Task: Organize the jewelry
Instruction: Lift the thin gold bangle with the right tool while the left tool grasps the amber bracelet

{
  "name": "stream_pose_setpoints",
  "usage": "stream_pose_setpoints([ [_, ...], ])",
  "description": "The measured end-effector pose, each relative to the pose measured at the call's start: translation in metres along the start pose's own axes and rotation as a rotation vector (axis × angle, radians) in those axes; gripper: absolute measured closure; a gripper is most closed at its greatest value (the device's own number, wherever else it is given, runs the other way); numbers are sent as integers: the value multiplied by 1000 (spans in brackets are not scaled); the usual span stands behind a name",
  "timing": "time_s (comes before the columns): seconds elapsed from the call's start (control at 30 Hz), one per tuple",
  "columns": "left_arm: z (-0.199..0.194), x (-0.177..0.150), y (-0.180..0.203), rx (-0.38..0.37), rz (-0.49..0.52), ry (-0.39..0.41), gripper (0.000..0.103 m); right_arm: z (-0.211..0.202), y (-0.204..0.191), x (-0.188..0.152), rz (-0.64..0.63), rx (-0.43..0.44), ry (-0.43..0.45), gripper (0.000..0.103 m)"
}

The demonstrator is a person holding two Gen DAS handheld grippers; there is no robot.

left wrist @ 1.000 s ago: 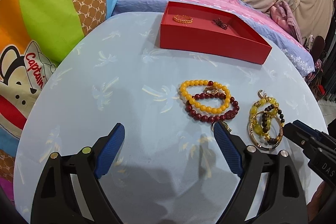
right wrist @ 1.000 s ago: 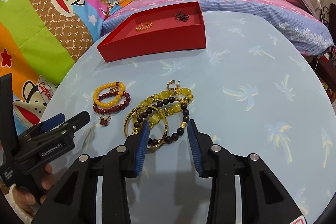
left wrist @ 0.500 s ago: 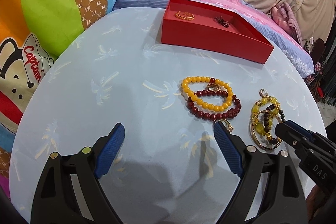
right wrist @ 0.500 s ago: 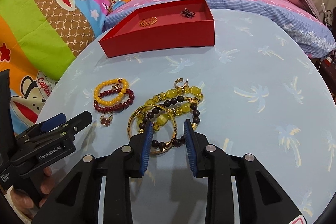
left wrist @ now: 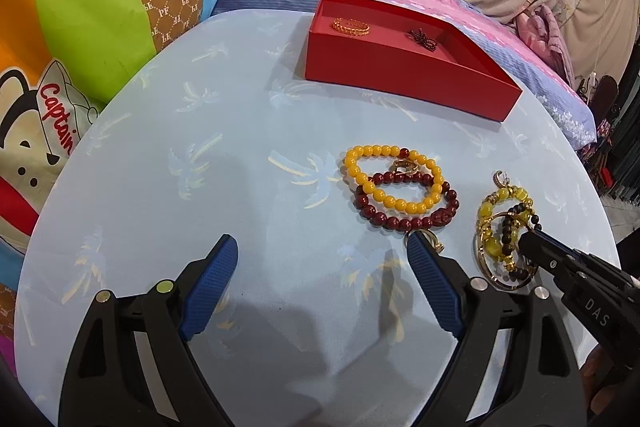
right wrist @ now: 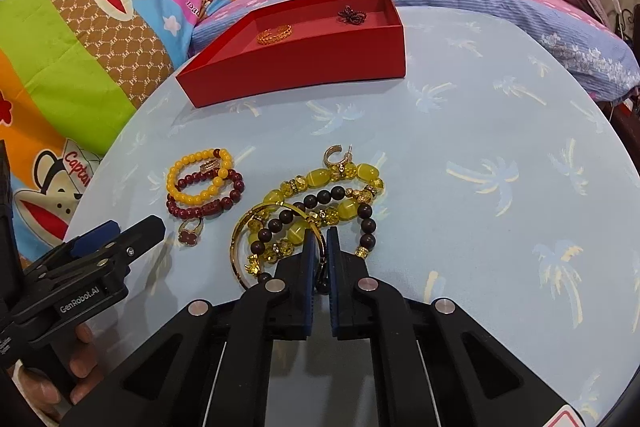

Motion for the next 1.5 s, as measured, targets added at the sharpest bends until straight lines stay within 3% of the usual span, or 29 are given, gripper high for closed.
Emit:
stream_pose_setpoints([
  [0.6,20,44,24,-28,36,18,21,-14,8,21,80,84,29,98],
  [1.0,35,43,8,-32,2,-20,55,-6,11,18,92,100,7,98],
  [1.23,40,43,22,-88,33,-39,95,-6,4,15,81,113,-3,98],
  [1.5,26,44,29,-110,40,-15,96,-13,-2,15,75,123,6,98],
])
Point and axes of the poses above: each gripper's, at about its wrist camera, not at the fingertips, and z roughly the way its jaws point, y to its right, x to its top, the point moved 8 cm from there along z, roughly the way its jaws point, and after that the axes turned 6 degrees about -x, right-handed, at the moved point
